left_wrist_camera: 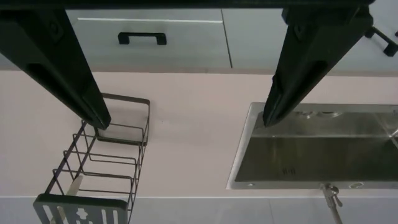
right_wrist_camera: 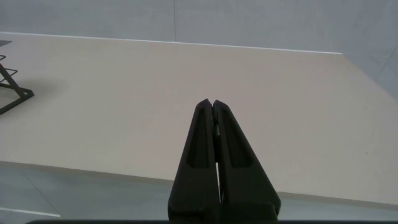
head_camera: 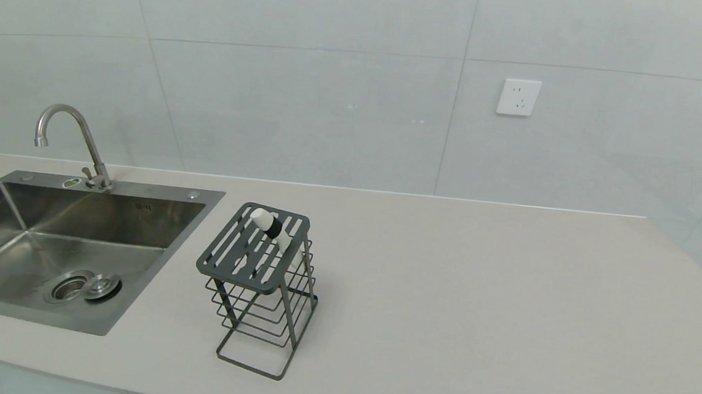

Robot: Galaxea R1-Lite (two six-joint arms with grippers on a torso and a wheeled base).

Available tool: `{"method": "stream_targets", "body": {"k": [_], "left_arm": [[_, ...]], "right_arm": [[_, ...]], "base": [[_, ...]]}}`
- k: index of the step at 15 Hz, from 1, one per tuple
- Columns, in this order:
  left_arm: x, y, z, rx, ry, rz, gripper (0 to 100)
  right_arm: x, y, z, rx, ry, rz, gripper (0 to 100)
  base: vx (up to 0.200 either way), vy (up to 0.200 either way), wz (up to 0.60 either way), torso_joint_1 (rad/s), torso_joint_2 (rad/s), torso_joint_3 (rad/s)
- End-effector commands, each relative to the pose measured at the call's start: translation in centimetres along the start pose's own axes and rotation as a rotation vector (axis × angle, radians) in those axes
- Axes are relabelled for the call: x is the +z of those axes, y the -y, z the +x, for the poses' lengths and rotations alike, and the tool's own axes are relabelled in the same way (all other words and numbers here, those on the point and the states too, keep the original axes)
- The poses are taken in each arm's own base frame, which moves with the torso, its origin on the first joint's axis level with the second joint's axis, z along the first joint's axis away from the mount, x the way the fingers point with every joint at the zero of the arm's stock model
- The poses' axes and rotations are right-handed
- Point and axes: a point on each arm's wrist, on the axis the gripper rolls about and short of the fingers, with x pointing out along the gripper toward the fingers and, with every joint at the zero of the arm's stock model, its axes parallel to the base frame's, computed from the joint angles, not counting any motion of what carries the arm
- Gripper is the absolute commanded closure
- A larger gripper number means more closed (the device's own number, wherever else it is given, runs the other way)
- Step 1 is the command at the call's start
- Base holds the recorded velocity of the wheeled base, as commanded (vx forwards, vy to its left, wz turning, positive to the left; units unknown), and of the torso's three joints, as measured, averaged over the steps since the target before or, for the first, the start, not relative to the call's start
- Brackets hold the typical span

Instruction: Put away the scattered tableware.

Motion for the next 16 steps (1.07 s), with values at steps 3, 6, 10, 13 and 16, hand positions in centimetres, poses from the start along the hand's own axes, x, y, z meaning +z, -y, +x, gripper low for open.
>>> {"method": "stream_targets", "body": {"k": [3,6,10,13,16], "left_arm": [[-0.03,0.00,0.01,0.000,-0.001,-0.002,0],[-0.05,0.00,0.01,0.000,-0.003,-0.002,0],[-0.05,0.00,0.01,0.000,-0.003,-0.002,0],[-0.05,0.00,0.01,0.000,-0.003,-0.002,0],[-0.05,0.00,0.01,0.000,-0.003,-0.002,0]], "right_arm": [[0.05,0.00,0.00,0.000,0.000,0.002,100],[0.00,0.00,0.01,0.000,-0.001,0.001,100],[0.00,0.00,0.01,0.000,-0.001,0.001,100],[0.00,0.00,0.01,0.000,-0.001,0.004,100],[0.00,0.00,0.01,0.000,-0.001,0.004,100]], "base": [[0.000,0.000,-0.60,-0.001,0.00,0.005],[0.000,0.000,-0.60,0.006,0.00,0.005],[0.000,0.000,-0.30,0.001,0.00,0.005],[0.000,0.000,0.00,0.000,0.00,0.000],[0.000,0.000,0.00,0.000,0.00,0.000]]}}
